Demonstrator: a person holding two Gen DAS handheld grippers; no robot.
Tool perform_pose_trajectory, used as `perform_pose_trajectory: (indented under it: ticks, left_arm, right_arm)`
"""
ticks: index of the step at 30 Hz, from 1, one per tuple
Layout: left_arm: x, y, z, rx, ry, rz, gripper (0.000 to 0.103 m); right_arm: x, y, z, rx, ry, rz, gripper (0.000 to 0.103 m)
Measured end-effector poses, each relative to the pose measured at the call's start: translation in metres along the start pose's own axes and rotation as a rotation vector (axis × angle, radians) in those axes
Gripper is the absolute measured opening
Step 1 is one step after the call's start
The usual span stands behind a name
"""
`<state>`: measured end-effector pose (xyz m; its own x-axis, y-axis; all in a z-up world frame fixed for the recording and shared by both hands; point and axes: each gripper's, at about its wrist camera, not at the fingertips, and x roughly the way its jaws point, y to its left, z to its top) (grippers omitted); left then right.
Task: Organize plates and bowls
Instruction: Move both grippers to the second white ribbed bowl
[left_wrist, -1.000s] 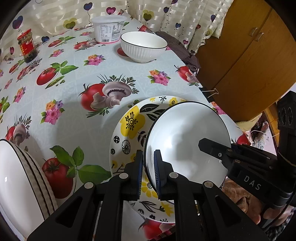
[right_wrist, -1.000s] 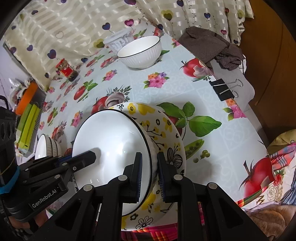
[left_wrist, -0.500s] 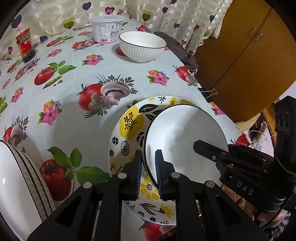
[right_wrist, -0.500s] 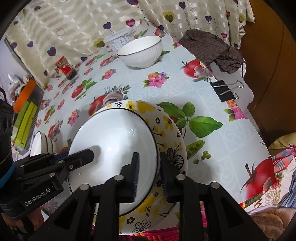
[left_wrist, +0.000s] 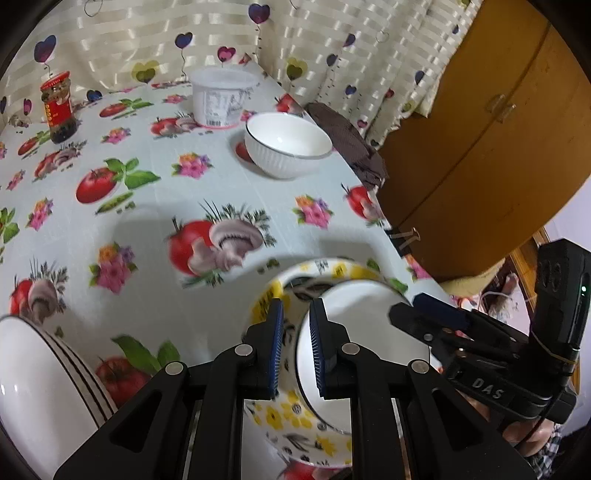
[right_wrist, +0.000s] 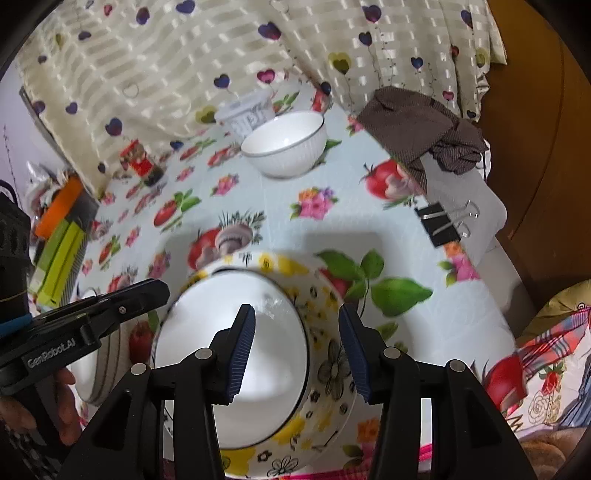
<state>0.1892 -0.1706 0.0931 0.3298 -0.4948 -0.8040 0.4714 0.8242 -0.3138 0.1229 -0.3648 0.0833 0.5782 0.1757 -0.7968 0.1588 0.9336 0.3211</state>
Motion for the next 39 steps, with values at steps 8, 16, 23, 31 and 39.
perform_pose_trajectory:
  ticks: [8,16,23,31,39]
  left_arm:
    - [0.008,0.013,0.038,-0.033,-0.023,0.011,0.015]
    - [0.027,0.027,0.083,-0.028,-0.022,0.028,0.015]
    - [0.053,0.044,0.112,-0.05,0.005,0.037,0.015]
    - [0.078,0.048,0.131,-0.056,0.036,0.006,0.015]
    - [0.089,0.058,0.133,-0.085,0.052,-0.003,0.015]
  right_arm:
    - [-0.001,-0.007,0.04,0.015,-0.057,-0.016,0.047]
    - [0.02,-0.013,0.085,0.011,-0.05,-0.022,0.048]
    - [0.044,-0.018,0.118,0.014,-0.034,-0.031,0.048]
    - [0.069,-0.024,0.145,0.029,-0.021,-0.024,0.048]
    - [0.105,-0.032,0.172,0.09,0.004,-0.008,0.049]
